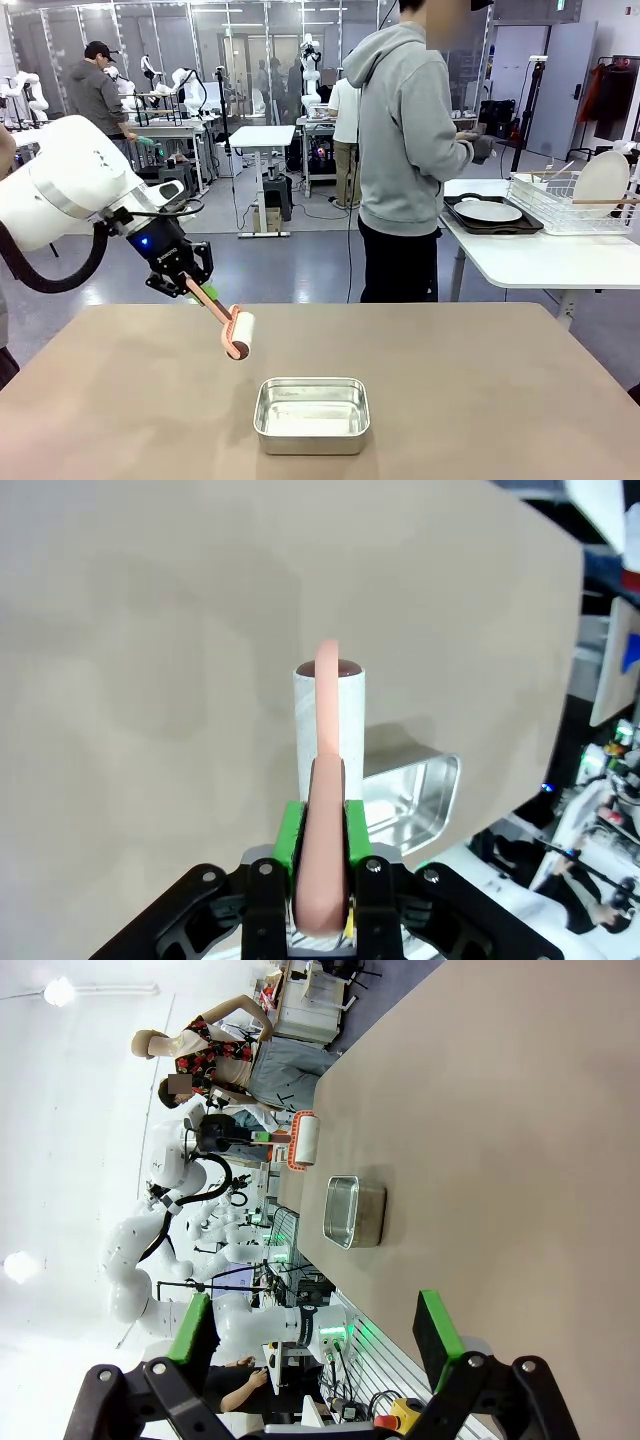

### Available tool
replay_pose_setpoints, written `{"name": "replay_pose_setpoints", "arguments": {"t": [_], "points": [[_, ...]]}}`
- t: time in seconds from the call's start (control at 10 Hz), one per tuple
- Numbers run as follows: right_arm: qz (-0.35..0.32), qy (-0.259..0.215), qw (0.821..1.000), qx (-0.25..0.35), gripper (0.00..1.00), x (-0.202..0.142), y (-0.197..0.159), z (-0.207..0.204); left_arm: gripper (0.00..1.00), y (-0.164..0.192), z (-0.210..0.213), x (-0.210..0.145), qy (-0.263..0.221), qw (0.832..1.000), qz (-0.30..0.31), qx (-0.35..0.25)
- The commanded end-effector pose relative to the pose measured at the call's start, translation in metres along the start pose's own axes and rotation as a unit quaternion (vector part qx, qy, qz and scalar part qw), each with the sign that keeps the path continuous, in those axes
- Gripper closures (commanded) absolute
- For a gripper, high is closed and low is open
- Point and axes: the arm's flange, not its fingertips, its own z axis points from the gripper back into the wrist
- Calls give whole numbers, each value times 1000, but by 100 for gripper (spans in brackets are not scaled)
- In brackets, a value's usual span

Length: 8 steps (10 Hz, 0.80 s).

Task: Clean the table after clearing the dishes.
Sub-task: When the right (or left) Handle tray is removed, use the right hand (or left hand) to clean the right (or left) side of the table with the Lint Roller.

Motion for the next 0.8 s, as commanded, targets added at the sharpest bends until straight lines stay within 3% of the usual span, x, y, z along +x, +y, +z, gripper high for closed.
{"name": "replay_pose_setpoints", "arguments": {"t": [0.0, 0.4, 0.7], "points": [[2, -1, 1000, 1, 0, -1, 3, 1, 79, 16, -15, 14, -18, 999, -22, -22], [2, -1, 1000, 1, 0, -1, 3, 1, 79, 44, -46, 31, -7, 998, -22, -63], [2, -1, 1000, 1, 0, -1, 3, 1, 79, 70, -55, 33, 4, 998, -19, -56]]}}
